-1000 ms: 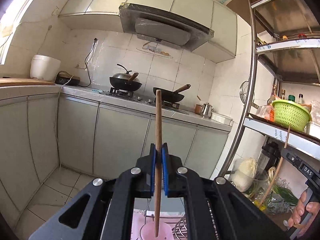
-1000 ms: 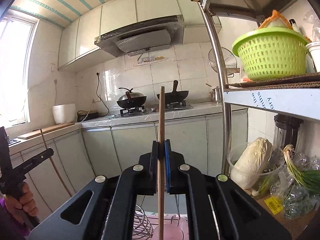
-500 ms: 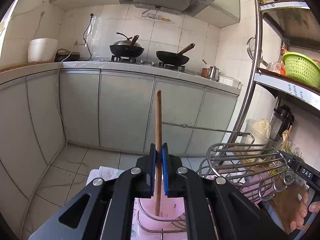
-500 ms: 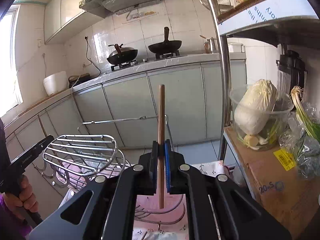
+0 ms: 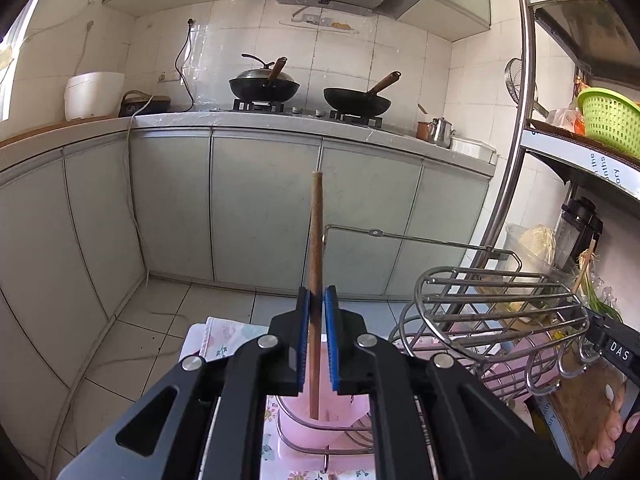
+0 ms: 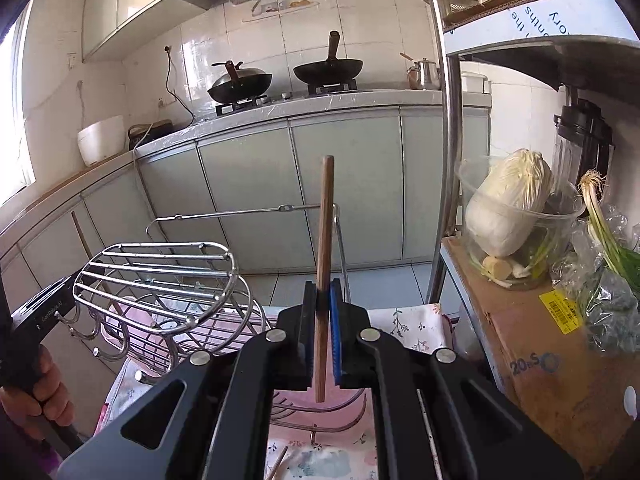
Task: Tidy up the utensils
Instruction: 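Drop the left tool's chopstick into the pink cup while the right tool releases its chopstick there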
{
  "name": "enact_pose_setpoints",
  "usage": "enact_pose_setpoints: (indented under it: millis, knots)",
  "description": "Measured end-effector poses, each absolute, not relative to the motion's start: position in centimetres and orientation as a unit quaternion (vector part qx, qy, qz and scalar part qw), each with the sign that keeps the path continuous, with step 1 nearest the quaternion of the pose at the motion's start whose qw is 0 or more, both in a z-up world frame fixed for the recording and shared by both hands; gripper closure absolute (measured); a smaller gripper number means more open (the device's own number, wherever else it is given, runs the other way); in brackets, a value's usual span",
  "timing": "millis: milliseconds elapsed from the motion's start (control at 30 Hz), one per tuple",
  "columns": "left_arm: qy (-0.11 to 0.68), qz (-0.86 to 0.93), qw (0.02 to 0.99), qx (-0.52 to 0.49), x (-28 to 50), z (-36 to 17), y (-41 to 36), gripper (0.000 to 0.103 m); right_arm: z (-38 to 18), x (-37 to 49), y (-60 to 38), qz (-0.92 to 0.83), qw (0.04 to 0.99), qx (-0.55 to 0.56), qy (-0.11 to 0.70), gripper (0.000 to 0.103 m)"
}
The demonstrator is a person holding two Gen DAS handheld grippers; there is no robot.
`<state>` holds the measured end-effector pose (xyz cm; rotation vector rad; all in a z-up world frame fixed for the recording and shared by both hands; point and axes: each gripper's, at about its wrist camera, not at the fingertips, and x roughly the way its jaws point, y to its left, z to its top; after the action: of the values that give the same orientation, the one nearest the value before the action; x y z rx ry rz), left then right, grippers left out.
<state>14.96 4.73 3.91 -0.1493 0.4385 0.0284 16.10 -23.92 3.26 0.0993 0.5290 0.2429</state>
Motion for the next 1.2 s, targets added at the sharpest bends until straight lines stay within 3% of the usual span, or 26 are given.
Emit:
enact_pose_setpoints:
  millis: [33, 167, 400, 667, 1200]
  knots:
    - [0.218, 0.015, 0.973, -0.074, 14.9, 3.9, 4.8, 0.094, 3.2, 16.1, -23.8, 0.12, 0.955, 0.049, 0.266, 0.093]
    - [0.214, 0.018, 0.974, -0.075, 14.3, 4.3, 5.0, 0.076, 3.3, 15.7, -23.7, 0.118, 0.955, 0.051, 0.268, 0.062]
    - [0.199, 0.014, 0.977, -0.081, 12.0, 6.0, 5.6, 0.068, 4.6, 13.6, -23.8, 0.112, 0.96, 0.046, 0.251, 0.06]
    - [0.201, -0.006, 0.975, -0.094, 7.3, 6.7, 5.9, 0.066, 4.7, 9.1, -23.6, 0.1, 0.962, 0.051, 0.248, 0.059]
    - [0.256, -0.025, 0.964, -0.073, -0.7, 2.1, 4.4, 0.066, 1.4, 1.8, -22.6, 0.089, 0.956, 0.05, 0.275, 0.059]
